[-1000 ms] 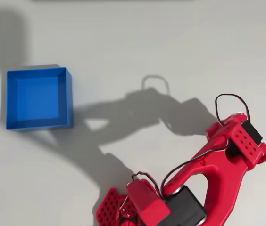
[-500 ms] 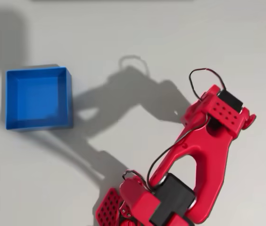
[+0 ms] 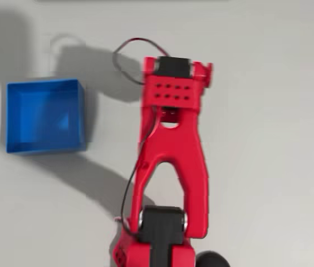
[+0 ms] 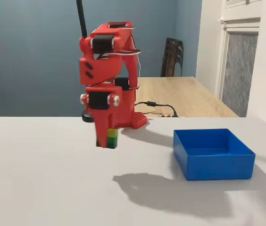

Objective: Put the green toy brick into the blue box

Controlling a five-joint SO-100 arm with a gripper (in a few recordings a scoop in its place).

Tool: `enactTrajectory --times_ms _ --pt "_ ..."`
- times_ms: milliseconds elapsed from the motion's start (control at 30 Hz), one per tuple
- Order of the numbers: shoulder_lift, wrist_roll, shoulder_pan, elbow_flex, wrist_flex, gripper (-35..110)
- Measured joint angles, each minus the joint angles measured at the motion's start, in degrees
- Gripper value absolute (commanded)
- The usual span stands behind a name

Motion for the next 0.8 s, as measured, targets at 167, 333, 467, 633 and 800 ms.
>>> enactTrajectory --times_ms 167,333,467,633,800 --pt "1.58 -1.58 -9.84 1.14 -0.35 0" --pt "1.58 -3.52 -19.86 1.14 -0.53 0" --pt "1.58 -4.92 -26.1 0.97 -0.53 0" --pt "1.58 -6.86 -32.43 -2.2 -0.53 0" --pt "1.58 -7.82 -36.39 -3.78 -0.53 0"
